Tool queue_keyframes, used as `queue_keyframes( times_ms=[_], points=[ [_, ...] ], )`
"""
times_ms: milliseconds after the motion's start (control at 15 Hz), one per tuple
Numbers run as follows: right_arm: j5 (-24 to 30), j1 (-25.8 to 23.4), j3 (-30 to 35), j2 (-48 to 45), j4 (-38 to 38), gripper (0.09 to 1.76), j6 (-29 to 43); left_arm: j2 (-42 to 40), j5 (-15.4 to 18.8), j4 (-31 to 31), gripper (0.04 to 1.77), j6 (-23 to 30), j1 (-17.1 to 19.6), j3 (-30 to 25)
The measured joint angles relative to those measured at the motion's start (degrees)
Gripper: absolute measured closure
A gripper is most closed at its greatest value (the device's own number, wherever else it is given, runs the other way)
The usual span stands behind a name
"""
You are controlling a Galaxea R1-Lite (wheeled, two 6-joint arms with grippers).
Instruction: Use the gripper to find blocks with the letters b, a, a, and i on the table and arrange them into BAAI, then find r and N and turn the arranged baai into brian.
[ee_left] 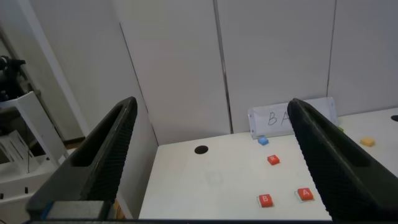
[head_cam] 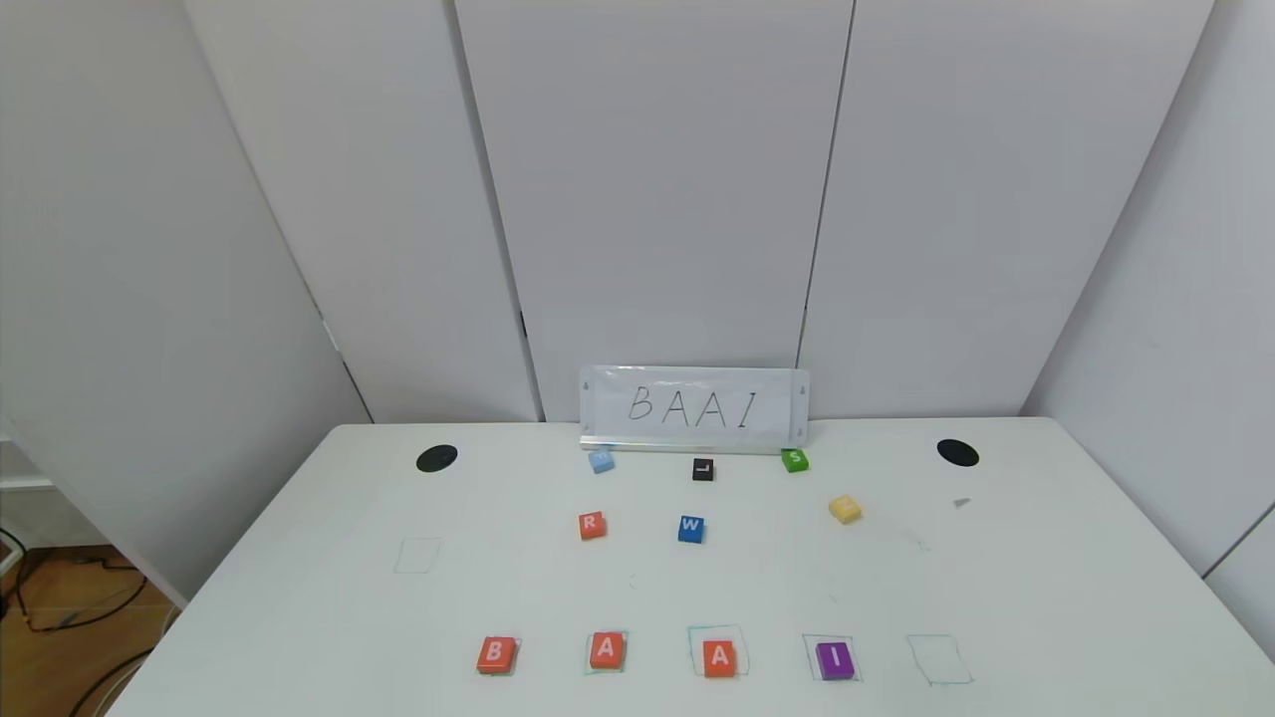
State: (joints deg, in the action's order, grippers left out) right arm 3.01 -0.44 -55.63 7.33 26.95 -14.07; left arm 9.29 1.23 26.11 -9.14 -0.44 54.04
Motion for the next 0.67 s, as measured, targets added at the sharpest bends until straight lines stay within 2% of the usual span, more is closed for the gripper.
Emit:
queue_keyframes(
  times_ms=[133, 333, 533, 667],
  points=[
    [-1.0, 0.3, 2.0, -4.0, -2.1, 0.14, 0.6, -4.1, 0.7, -0.6, 0.09, -0.2, 0.1, -2.7],
    [-2.6, 0.3, 7.2, -6.6, -12.2, 0.14, 4.2, -7.8, -0.8, -3.8, 0.09, 2.1, 0.2, -6.8],
    [-3.4, 0.4, 19.5, -7.3, -27.3, 0.14, 4.5, -9.1, -1.2, -12.5, 0.09, 3.4, 0.3, -13.7],
    [-3.4, 0.3, 30.9, -7.3, -36.8, 0.14, 3.8, -9.3, -1.2, -20.1, 0.09, 3.4, 0.3, -22.4]
  ],
)
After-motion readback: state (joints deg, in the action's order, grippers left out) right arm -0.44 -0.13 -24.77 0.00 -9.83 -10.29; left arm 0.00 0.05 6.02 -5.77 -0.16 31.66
